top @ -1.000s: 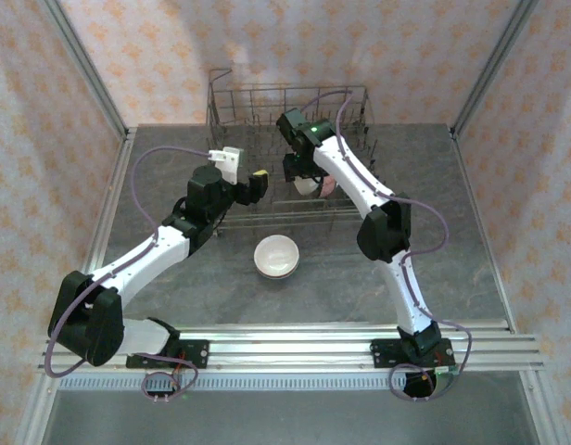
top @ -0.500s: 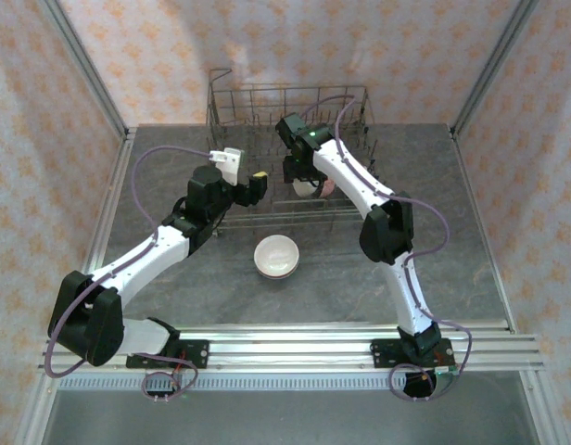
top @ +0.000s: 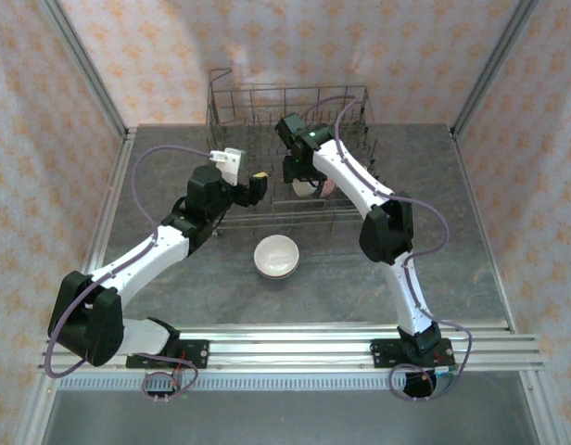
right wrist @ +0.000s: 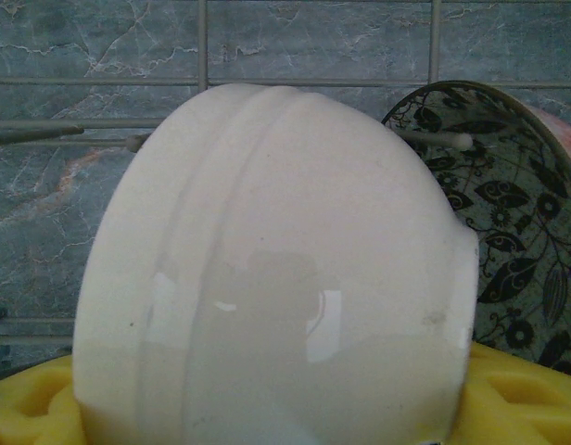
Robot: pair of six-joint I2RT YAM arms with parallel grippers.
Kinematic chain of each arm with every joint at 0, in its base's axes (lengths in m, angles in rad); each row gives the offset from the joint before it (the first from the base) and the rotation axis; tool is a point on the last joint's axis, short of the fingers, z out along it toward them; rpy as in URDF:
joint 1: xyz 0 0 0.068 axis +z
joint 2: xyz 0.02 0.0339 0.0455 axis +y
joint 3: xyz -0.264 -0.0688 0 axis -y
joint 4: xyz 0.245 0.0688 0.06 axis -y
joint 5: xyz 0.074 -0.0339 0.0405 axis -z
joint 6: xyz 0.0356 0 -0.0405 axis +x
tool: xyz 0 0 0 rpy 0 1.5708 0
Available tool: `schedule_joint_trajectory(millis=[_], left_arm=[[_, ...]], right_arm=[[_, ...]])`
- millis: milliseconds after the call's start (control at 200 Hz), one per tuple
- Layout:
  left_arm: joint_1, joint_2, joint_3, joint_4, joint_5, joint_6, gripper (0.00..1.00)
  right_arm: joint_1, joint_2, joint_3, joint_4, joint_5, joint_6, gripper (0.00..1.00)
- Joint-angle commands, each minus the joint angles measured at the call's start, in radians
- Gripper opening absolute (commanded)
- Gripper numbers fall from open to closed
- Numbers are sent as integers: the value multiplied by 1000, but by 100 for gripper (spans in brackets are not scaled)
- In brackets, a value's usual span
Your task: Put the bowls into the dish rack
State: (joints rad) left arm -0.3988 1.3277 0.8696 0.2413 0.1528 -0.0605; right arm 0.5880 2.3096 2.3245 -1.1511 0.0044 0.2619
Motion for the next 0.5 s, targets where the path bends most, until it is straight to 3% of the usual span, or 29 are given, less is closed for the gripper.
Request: schedule_joint_trajectory(millis=[0,150,495], left_arm=[[0,-27,15,-50,34,-10,88],[0,-31,12,-51,36,-15,88],[0,-32,7,-42,39,-19,88]], right_arm=[[-20,5,-2,-23,-11,11,60],[-30,-6,-29,3,-58,6,61],[-18,-24,-39,-48,-5,-63,68]])
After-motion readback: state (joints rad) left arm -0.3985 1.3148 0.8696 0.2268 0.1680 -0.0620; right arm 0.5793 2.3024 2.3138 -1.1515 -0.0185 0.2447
